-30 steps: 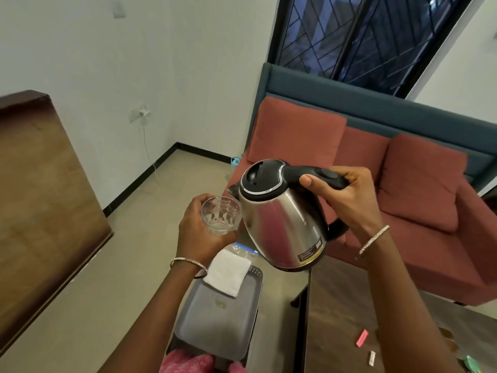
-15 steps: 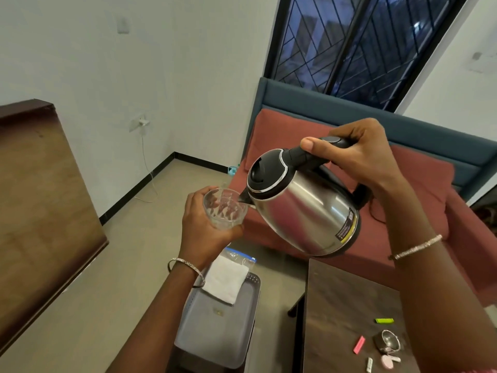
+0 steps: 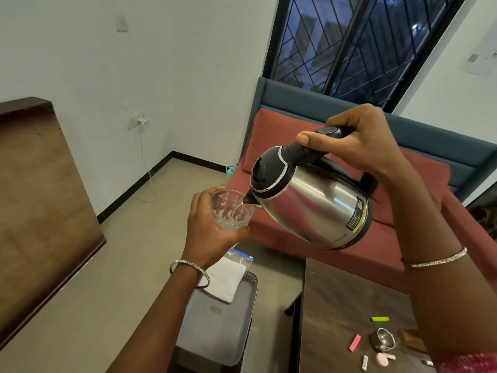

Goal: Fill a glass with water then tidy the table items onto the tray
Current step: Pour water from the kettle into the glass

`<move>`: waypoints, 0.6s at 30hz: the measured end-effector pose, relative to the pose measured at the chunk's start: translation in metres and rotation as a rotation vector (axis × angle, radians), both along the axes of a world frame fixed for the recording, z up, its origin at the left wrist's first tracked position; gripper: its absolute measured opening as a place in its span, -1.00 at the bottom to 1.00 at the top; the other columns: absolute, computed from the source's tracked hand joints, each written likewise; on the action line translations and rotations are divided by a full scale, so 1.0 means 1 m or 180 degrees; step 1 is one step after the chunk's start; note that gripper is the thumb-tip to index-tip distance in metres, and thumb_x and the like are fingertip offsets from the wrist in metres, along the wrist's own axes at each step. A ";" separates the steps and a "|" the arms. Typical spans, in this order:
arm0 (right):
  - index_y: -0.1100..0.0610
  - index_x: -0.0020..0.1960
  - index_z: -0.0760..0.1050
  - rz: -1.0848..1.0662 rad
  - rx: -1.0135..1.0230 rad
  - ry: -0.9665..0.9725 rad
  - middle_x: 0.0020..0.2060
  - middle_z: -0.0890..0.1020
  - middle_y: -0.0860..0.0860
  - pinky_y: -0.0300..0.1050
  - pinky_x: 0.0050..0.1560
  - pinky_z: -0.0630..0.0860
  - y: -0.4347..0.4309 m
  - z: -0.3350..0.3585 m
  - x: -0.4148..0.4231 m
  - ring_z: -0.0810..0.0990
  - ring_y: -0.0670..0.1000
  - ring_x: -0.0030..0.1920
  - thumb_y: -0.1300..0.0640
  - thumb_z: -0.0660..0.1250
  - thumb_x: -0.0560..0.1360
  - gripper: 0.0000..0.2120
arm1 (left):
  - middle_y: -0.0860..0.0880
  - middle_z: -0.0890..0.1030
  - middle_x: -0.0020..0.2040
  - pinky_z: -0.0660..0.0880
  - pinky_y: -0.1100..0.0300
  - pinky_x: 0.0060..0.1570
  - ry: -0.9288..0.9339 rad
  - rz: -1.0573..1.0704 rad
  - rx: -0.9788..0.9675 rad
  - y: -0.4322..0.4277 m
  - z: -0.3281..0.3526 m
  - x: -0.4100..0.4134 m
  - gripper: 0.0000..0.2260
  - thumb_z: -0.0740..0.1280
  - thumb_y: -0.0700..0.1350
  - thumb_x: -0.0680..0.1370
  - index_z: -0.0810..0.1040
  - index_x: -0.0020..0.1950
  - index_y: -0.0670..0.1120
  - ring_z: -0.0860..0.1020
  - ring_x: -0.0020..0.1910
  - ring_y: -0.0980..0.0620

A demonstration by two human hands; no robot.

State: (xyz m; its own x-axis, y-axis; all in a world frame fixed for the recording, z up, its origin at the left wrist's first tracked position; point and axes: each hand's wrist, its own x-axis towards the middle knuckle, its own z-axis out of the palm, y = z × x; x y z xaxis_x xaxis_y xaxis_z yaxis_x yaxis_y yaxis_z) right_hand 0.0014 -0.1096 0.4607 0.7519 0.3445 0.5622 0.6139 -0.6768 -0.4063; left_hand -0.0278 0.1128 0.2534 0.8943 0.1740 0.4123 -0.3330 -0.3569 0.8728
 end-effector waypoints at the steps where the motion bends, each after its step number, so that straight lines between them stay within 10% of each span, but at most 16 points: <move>1: -0.28 -0.50 0.49 -0.0005 -0.0021 -0.0003 -0.63 0.39 -0.14 -0.36 -0.50 0.14 0.001 0.001 0.000 0.24 -0.10 -0.56 -0.25 0.49 0.38 -0.68 | 0.07 0.42 0.15 0.52 0.36 -0.03 0.0009 -0.0010 -0.0011 -0.001 0.000 0.000 -0.24 0.58 0.04 0.14 0.38 0.29 0.04 0.49 0.11 0.14; 18: -0.32 -0.51 0.48 0.0036 -0.0038 -0.0029 -0.64 0.41 -0.20 -0.44 -0.51 0.14 0.007 0.003 -0.005 0.29 -0.12 -0.58 -0.16 0.50 0.40 -0.65 | 0.06 0.42 0.17 0.48 0.52 -0.12 0.0029 -0.0013 -0.0014 -0.001 -0.002 0.000 -0.22 0.63 -0.01 0.16 0.38 0.31 0.02 0.49 0.10 0.11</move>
State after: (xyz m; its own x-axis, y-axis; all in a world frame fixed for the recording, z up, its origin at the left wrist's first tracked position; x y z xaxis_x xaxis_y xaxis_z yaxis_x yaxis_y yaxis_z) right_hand -0.0035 -0.1028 0.4640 0.7427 0.3598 0.5648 0.6252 -0.6746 -0.3924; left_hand -0.0275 0.1117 0.2514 0.8986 0.1723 0.4034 -0.3264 -0.3518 0.8773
